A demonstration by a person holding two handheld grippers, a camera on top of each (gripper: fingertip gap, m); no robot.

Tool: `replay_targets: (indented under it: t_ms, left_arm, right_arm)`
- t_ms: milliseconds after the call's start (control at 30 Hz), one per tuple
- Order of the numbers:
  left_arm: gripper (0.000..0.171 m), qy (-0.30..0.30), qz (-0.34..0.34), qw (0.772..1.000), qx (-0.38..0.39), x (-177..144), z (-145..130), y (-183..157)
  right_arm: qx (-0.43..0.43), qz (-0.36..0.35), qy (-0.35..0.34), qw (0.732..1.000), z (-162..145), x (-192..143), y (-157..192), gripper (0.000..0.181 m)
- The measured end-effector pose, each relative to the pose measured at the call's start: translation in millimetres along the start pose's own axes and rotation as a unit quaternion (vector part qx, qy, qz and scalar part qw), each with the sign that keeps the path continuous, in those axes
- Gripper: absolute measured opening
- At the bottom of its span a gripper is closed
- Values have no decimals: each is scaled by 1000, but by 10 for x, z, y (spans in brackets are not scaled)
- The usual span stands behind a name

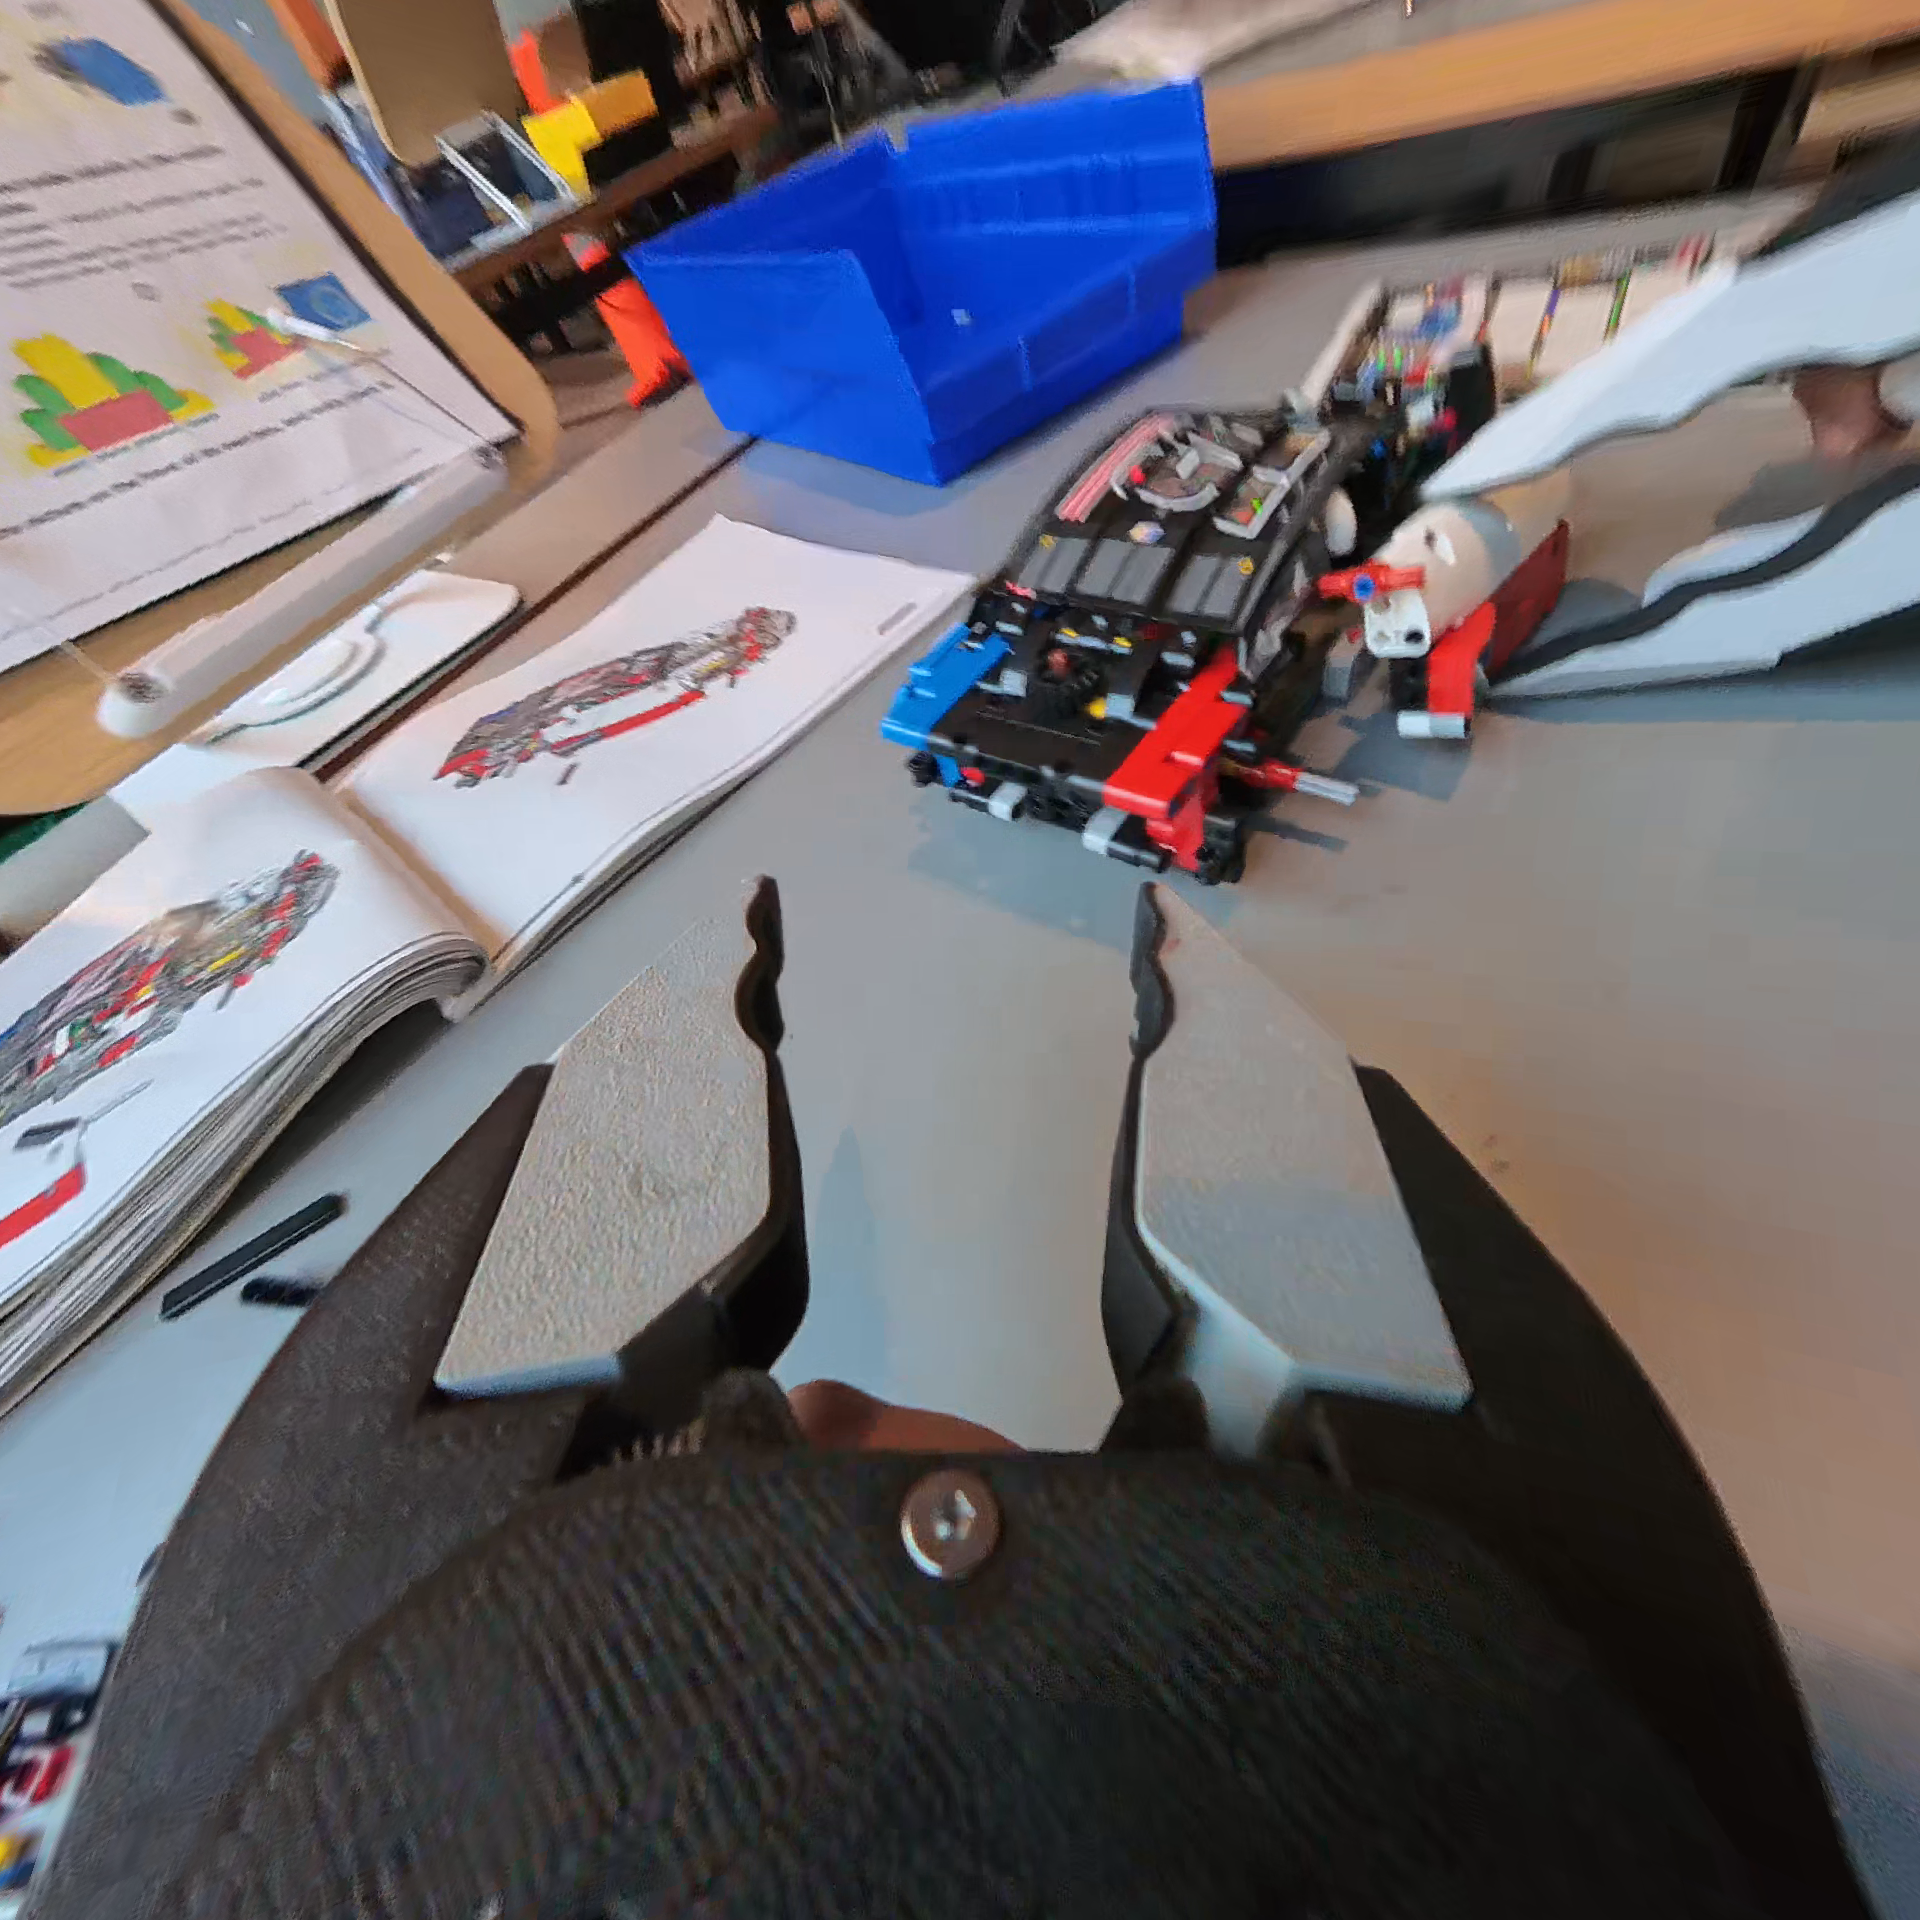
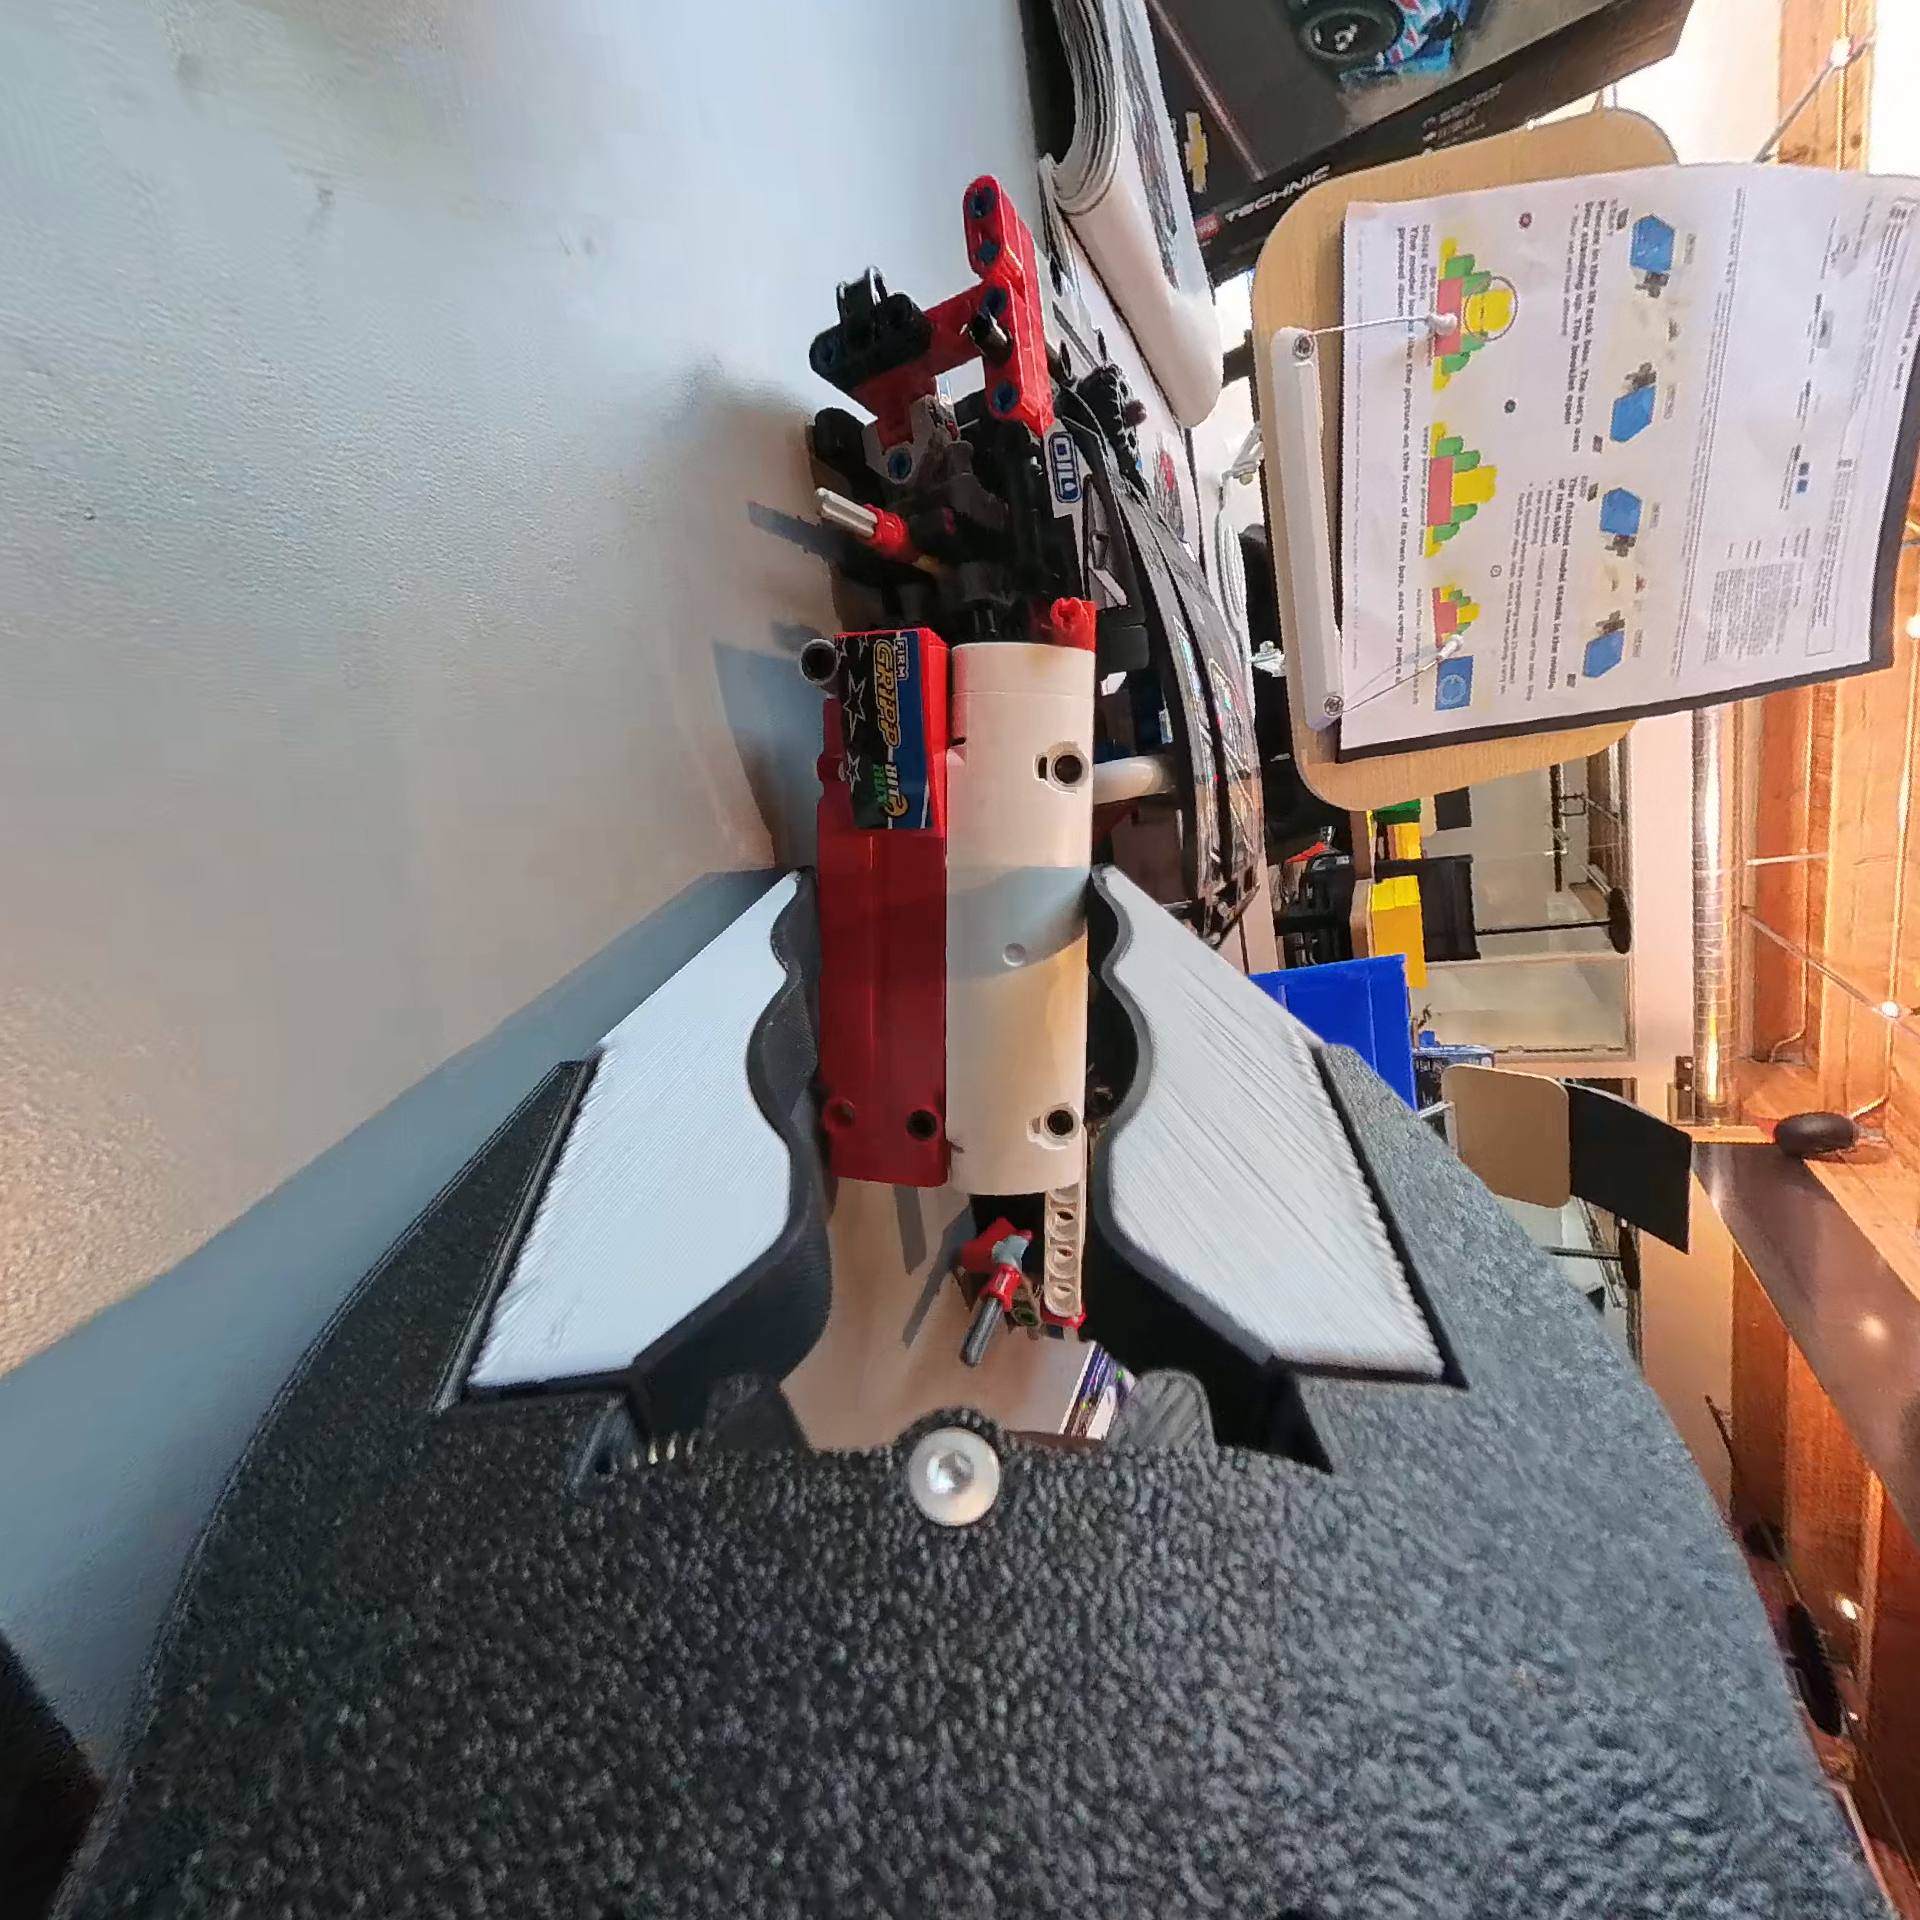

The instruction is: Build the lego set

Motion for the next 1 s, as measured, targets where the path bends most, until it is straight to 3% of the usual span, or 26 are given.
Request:
replay_targets:
  t_ms: [133, 533, 1000]
  left_arm:
    - [60, -68, -22, 993, -89, -180, 35, 161]
    - [58, -89, -41, 983, -158, -214, 6, 276]
    - [57, -87, -35, 979, -181, -218, -16, 308]
  right_arm:
    - [2, 3, 13, 1000, 15, 3, 0, 50]
    - [13, 17, 19, 1000, 8, 37, -16, 50]
    - [15, 12, 30, 999, 13, 17, -6, 50]
Point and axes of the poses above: each gripper's, where its closed fingertips meet, x out along the fingers, z out of its top, y = z × x across the jaws, the point moved 5 cm from there along -x, back along the fingers, and after that the axes turned 7 degrees about -z, right-handed, at the moved point
